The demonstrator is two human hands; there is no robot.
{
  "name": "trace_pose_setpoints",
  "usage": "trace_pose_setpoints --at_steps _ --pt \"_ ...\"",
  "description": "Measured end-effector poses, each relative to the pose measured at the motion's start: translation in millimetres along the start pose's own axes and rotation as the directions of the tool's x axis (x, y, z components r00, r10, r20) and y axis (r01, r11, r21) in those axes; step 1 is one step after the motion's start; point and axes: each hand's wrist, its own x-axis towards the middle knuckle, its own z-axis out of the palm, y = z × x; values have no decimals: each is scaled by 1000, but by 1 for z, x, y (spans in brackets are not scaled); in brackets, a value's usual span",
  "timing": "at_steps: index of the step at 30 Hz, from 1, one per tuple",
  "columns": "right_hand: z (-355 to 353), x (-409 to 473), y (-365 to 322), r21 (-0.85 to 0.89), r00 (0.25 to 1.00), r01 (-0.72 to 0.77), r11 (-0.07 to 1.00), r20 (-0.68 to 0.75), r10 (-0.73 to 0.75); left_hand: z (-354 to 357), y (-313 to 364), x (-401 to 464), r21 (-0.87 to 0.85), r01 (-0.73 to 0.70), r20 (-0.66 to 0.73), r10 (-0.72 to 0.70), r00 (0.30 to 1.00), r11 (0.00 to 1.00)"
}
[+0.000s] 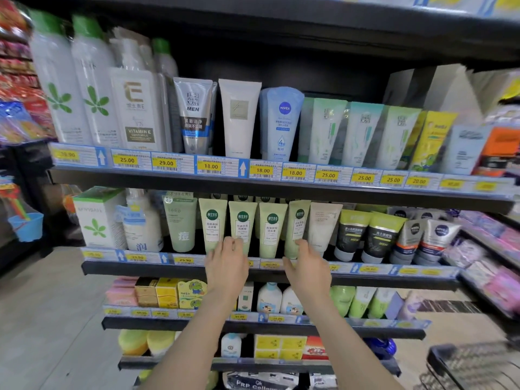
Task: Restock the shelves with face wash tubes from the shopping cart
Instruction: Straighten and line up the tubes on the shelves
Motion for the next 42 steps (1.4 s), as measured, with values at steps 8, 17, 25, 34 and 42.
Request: trace_pose_setpoints --at_steps 8,17,25,34,42 --pt "-48 -20 3 -54 1000 -26 998 -6 25 -39 35 -21 53 -94 -20 95 995 994" --pt "-64 -7 25 -61 994 -112 992 1 112 -34 74 -7 62 -202 32 201 979 977" --pt "-47 13 51 17 983 -181 983 9 181 1 104 16 -137 -218 139 237 961 966" --pt "-21 52 78 59 984 -168 984 75 163 35 130 36 -96 -79 7 80 997 992" --pt "-5 67 95 22 987 -119 993 110 116 55 148 42 -120 45 -207 -69 976 992"
